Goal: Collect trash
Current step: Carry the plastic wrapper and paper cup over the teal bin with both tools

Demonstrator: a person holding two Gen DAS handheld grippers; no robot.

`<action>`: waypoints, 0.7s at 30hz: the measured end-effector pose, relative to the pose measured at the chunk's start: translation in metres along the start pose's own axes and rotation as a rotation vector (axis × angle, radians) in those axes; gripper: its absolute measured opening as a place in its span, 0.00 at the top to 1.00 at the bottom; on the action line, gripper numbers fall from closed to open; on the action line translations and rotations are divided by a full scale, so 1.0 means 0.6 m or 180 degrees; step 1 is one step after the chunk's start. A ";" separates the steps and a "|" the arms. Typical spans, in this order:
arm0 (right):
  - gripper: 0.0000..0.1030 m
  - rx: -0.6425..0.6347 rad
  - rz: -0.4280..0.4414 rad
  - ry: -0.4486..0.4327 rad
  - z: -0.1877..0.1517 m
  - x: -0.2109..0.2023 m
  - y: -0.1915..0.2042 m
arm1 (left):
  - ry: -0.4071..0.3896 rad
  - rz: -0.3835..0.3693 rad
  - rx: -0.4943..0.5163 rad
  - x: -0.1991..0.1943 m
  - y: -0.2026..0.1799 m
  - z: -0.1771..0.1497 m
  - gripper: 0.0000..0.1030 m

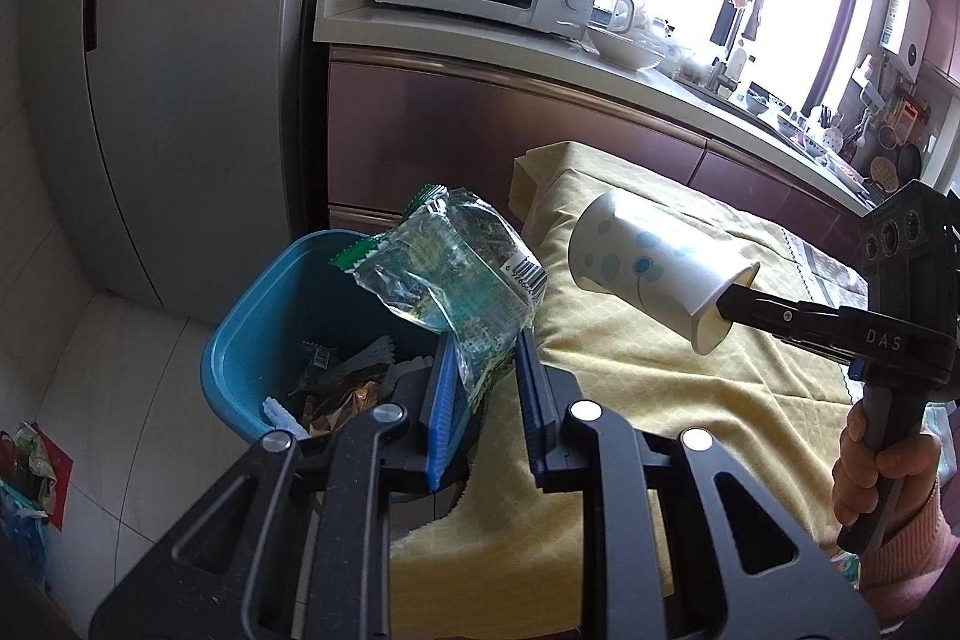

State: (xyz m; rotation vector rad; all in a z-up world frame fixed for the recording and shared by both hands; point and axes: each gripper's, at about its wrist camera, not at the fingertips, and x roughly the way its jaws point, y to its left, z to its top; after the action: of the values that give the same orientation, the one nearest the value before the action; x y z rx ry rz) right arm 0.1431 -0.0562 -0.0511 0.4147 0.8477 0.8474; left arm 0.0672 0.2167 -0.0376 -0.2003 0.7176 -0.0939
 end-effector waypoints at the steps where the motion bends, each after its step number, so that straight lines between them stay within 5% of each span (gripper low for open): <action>1: 0.95 -0.0004 -0.0001 0.0005 0.000 0.002 0.001 | 0.0001 0.0000 -0.0004 0.000 0.001 0.000 0.80; 21: 0.95 -0.0072 0.0012 0.0099 0.006 0.030 0.023 | -0.0001 0.0064 -0.0066 -0.001 0.020 -0.001 0.80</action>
State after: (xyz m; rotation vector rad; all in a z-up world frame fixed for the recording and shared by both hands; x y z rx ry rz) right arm 0.1458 -0.0335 -0.0488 0.3842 0.8655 0.8682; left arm 0.0666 0.2287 -0.0405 -0.2127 0.7204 -0.0672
